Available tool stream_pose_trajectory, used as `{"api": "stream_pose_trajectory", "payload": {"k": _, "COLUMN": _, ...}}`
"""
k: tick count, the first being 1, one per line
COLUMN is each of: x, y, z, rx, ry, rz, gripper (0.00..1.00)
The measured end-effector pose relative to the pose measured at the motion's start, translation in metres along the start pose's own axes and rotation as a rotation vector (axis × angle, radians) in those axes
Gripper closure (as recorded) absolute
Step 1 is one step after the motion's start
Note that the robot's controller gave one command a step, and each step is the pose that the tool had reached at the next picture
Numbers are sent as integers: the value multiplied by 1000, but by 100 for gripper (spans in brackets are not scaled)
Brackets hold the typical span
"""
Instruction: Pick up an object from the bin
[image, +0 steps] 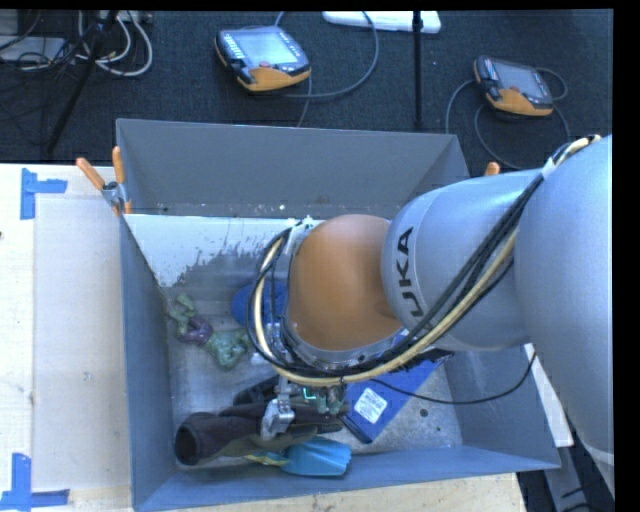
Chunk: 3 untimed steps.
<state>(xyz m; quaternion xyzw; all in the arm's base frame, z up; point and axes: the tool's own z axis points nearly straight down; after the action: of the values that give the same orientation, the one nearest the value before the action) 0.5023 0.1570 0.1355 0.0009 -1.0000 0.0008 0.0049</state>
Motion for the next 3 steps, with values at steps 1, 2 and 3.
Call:
{"api": "stream_pose_trajectory", "payload": {"k": 1, "x": -2, "y": -1, "z": -3, "rx": -1, "ry": -7, "rz": 3, "gripper": 0}}
{"api": "stream_pose_trajectory", "payload": {"k": 2, "x": -4, "y": -1, "z": 53, "rx": -9, "ry": -23, "rz": 38, "gripper": 100}}
{"api": "stream_pose_trajectory", "payload": {"k": 3, "x": -4, "y": -1, "z": 53, "rx": -9, "ry": -23, "rz": 38, "gripper": 100}}
